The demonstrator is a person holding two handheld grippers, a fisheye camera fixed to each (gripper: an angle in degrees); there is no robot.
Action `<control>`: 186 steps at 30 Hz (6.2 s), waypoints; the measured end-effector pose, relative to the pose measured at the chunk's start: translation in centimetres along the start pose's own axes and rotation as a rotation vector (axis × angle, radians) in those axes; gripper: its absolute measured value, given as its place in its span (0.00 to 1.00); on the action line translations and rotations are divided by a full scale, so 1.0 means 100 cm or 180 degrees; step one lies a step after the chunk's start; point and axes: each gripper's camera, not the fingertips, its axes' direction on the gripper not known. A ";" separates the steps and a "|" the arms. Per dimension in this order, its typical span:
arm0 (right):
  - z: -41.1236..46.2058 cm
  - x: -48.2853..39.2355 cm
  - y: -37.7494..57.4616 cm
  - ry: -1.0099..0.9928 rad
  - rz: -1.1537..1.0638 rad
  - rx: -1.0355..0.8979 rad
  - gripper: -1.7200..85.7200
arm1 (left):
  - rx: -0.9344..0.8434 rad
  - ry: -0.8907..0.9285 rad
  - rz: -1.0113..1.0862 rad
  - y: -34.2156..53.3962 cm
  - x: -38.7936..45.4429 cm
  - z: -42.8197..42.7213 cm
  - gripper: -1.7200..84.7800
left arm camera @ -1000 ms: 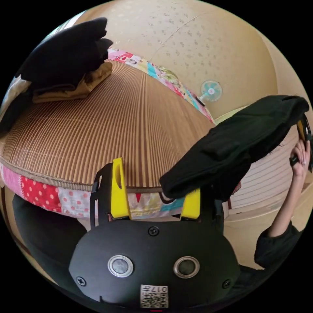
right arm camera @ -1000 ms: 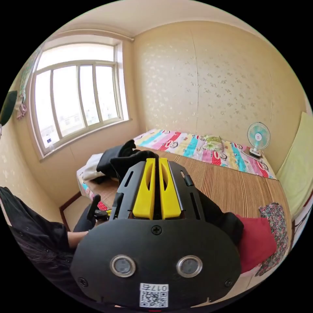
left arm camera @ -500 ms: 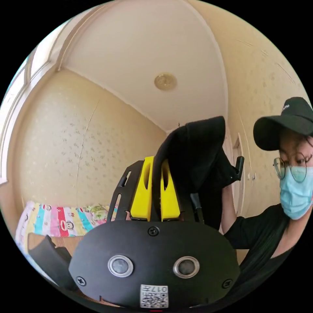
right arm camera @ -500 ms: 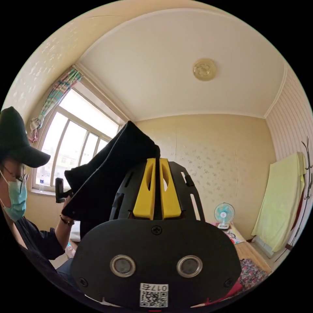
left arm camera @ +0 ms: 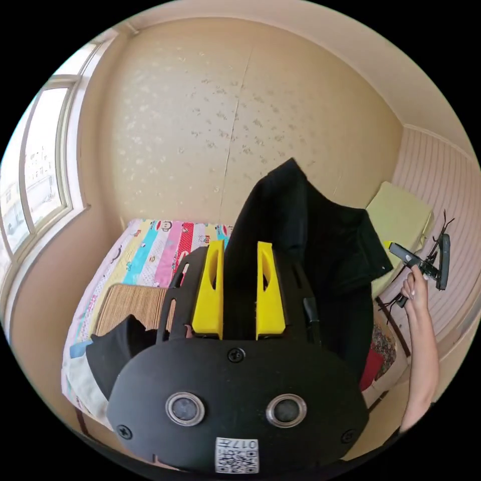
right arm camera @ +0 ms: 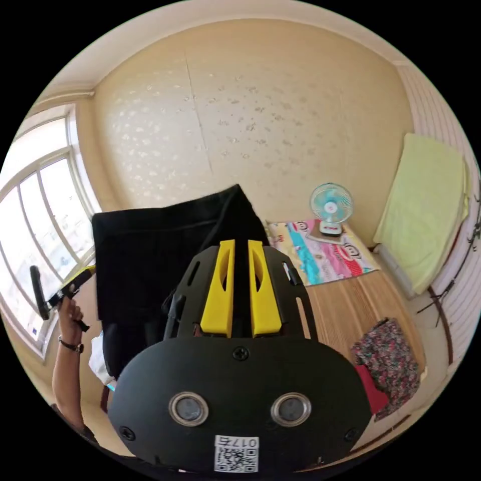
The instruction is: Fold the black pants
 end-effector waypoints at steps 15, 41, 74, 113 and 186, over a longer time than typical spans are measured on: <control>0.073 0.107 0.469 -0.0725 -0.0045 -0.1553 0.11 | -0.1948 -0.0094 0.0271 0.456 -0.062 0.153 0.14; -0.049 0.217 0.437 0.0290 0.0780 -0.1194 0.15 | -0.1838 0.1500 0.0631 0.453 -0.072 0.144 0.13; -0.161 0.247 0.404 -0.1031 -0.0289 -0.1568 0.06 | -0.2562 0.2500 0.0430 0.406 -0.100 0.234 0.16; -0.147 0.258 0.448 -0.1034 0.0623 -0.1638 0.20 | -0.1837 0.1308 0.1147 0.538 0.037 0.188 0.02; 0.363 0.079 0.176 -0.1571 -0.0237 -0.1318 0.10 | -0.1244 0.1497 -0.1493 0.333 -0.423 -0.118 0.15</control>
